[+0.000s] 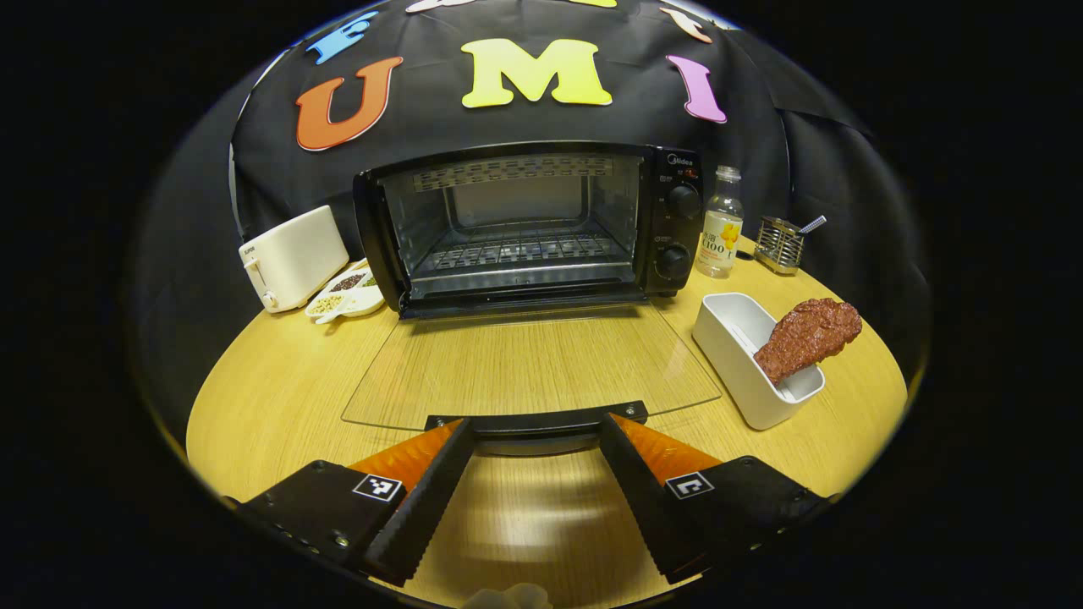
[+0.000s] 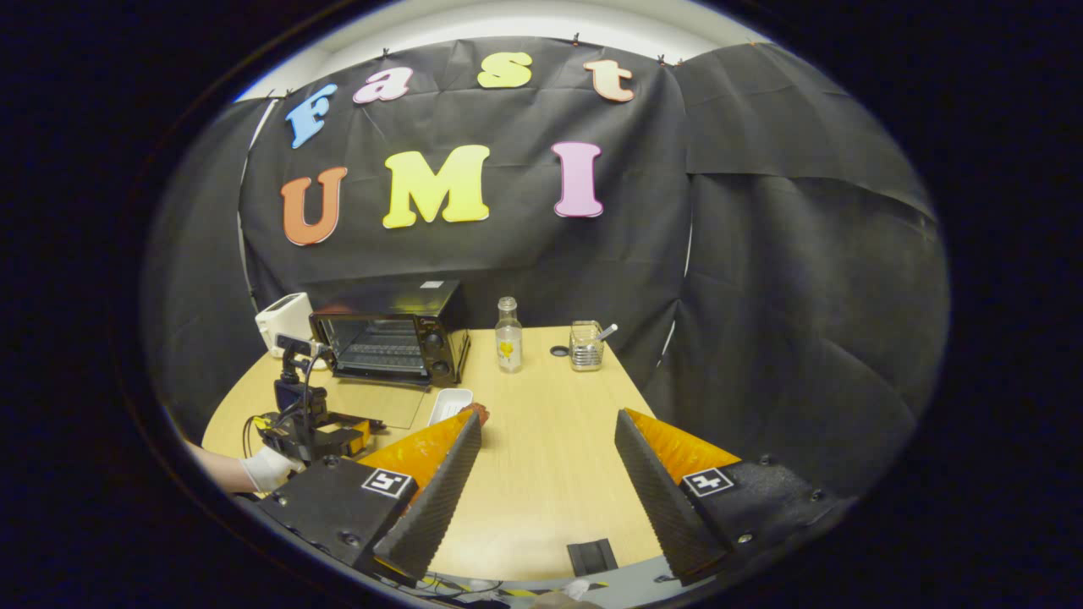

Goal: Open the electric oven with the left hand, put the food in, and close the electric oven.

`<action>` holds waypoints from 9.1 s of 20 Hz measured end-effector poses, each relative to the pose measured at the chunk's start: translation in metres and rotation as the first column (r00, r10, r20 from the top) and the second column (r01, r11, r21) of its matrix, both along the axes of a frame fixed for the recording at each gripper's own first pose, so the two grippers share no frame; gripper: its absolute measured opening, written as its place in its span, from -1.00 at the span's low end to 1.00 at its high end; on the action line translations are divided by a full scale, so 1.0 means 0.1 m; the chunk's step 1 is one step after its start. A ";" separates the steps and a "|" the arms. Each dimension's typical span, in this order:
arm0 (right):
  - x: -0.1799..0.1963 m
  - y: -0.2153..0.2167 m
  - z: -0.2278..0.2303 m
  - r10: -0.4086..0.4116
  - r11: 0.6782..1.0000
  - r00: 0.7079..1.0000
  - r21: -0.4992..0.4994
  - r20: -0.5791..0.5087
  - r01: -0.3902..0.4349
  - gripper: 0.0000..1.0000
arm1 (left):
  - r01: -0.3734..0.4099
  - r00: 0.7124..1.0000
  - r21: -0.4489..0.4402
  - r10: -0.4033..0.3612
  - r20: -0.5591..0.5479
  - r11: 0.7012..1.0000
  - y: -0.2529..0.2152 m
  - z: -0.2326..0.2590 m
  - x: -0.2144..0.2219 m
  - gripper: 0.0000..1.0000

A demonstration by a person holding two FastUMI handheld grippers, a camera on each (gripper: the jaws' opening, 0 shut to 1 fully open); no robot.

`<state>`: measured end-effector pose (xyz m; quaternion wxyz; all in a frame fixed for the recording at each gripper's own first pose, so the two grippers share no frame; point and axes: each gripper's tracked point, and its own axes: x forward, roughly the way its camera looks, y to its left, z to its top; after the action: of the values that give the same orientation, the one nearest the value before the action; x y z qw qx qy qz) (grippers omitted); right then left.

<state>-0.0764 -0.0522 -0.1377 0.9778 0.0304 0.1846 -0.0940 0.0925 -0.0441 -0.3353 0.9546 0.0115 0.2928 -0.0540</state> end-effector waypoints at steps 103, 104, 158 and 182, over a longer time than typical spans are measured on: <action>3.31 2.44 -0.39 -0.043 0.811 0.985 0.582 0.168 -0.064 0.97 | -0.279 0.929 -0.028 0.277 0.244 0.960 1.69 2.17 -1.78 0.94; 3.17 2.36 -0.23 0.010 0.846 0.982 0.522 0.188 -0.108 0.97 | -0.271 0.926 -0.038 0.272 0.261 0.962 1.65 2.22 -1.78 0.94; 0.62 -0.17 0.29 -0.045 0.999 0.998 -0.004 0.045 0.045 1.00 | -0.014 0.999 -0.026 0.015 0.040 1.000 0.02 0.25 0.10 0.93; 0.63 -0.32 0.30 -0.111 0.992 0.990 0.071 0.085 0.106 1.00 | -0.026 0.970 -0.045 0.036 0.240 0.999 0.13 1.51 0.85 0.96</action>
<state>-0.0138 -0.0844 -0.1082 0.9769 0.0769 0.1423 -0.1395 0.1774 -0.0311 -0.1843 0.9838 -0.0066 0.1737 -0.0436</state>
